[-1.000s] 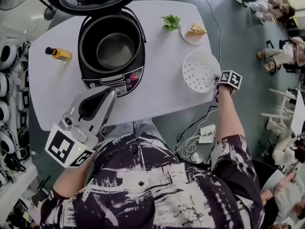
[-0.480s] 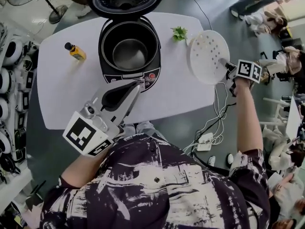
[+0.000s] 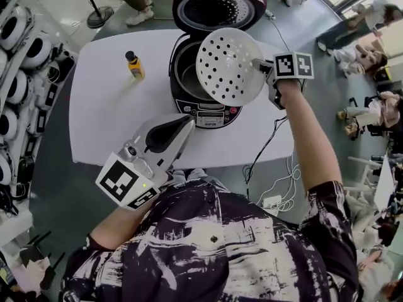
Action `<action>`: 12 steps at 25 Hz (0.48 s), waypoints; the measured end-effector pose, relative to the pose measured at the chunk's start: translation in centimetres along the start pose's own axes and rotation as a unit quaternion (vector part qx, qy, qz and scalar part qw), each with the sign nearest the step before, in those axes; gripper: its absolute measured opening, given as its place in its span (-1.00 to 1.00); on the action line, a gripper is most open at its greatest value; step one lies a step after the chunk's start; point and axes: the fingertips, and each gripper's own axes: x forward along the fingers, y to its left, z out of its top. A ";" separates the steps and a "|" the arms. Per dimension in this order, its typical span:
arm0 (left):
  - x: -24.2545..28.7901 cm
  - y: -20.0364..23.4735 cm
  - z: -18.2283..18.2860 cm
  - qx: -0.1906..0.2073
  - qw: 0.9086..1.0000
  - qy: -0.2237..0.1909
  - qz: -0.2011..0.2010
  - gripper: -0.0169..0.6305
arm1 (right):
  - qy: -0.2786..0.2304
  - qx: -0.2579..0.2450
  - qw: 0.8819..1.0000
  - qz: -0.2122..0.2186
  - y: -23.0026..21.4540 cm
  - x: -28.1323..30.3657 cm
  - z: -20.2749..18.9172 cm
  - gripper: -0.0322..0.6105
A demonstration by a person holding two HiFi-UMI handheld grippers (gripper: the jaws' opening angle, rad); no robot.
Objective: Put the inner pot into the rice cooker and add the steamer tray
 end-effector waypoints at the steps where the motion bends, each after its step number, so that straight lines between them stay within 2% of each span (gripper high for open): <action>1: -0.9 0.6 0.3 0.001 1.000 -0.003 0.007 -0.93 | 0.010 0.002 1.000 -0.007 0.4 1.4 -0.1 -0.89; 6: -5.1 3.3 0.9 0.002 0.999 -0.016 0.048 -0.93 | 0.051 0.005 0.997 -0.050 0.7 6.7 -1.2 -0.89; 12: -7.7 4.8 1.3 0.000 0.997 -0.026 0.075 -0.93 | 0.083 -0.010 0.991 -0.103 0.1 9.3 -2.4 -0.89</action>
